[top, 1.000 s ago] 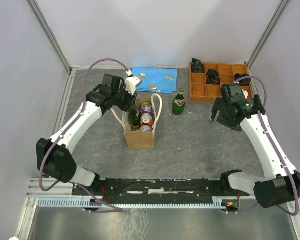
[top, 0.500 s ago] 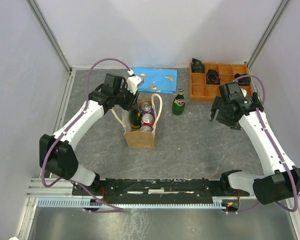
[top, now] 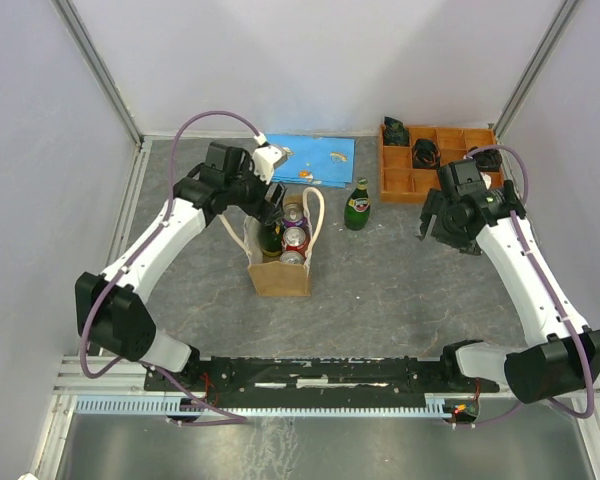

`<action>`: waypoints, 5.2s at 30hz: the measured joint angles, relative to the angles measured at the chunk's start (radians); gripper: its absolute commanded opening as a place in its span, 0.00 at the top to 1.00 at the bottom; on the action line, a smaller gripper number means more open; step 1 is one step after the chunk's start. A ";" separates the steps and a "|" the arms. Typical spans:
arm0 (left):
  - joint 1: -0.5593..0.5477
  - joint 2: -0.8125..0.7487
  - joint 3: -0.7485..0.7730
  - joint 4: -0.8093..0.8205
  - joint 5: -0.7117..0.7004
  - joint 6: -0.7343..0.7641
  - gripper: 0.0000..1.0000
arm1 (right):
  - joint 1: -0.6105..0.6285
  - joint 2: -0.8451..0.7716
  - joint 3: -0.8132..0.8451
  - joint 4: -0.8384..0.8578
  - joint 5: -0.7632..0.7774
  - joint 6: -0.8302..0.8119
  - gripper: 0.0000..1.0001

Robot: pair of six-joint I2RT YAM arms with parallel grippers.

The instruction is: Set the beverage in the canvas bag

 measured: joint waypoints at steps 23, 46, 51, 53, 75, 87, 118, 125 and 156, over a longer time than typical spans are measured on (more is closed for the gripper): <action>-0.227 0.674 1.183 -0.328 0.115 0.076 0.07 | -0.014 -0.059 0.026 -0.079 0.037 -0.003 0.02; -0.329 0.779 0.878 -0.008 -0.045 -0.008 0.14 | -0.021 -0.257 -0.068 -0.196 0.045 0.016 0.02; -0.329 0.708 0.557 0.189 -0.102 -0.062 0.11 | -0.021 -0.268 -0.075 -0.201 0.045 0.016 0.02; -0.328 0.668 0.442 0.283 -0.124 -0.087 0.11 | -0.021 -0.270 -0.079 -0.206 0.045 0.016 0.02; -0.329 0.523 0.089 0.982 -0.154 -0.321 0.18 | -0.021 -0.259 -0.081 -0.249 0.041 0.017 0.02; -0.343 0.552 0.072 1.119 -0.156 -0.335 0.30 | -0.021 -0.259 -0.080 -0.264 0.042 0.026 0.02; -0.343 0.617 0.116 1.148 -0.177 -0.324 0.97 | -0.021 -0.283 -0.058 -0.312 0.047 0.043 0.02; -0.343 0.615 0.195 0.992 -0.136 -0.314 0.97 | -0.021 -0.294 -0.058 -0.309 0.046 0.048 0.01; -0.314 0.068 0.235 0.675 -0.055 -0.313 0.97 | -0.021 -0.275 -0.148 -0.156 -0.029 0.049 0.01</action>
